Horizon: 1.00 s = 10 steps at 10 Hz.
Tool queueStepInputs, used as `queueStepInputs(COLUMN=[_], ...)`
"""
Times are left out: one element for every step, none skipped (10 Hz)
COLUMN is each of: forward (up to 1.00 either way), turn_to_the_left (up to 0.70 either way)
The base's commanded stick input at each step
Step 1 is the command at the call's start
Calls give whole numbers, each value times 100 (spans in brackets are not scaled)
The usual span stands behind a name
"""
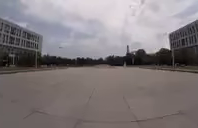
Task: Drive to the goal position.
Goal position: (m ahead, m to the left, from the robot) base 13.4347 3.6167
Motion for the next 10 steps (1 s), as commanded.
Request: queueStepInputs(forward=[70,70,70,70,70,70,70,70,70,70], turn_to_the_left=[-35,0,0,0,0,0,0,0,0,0])
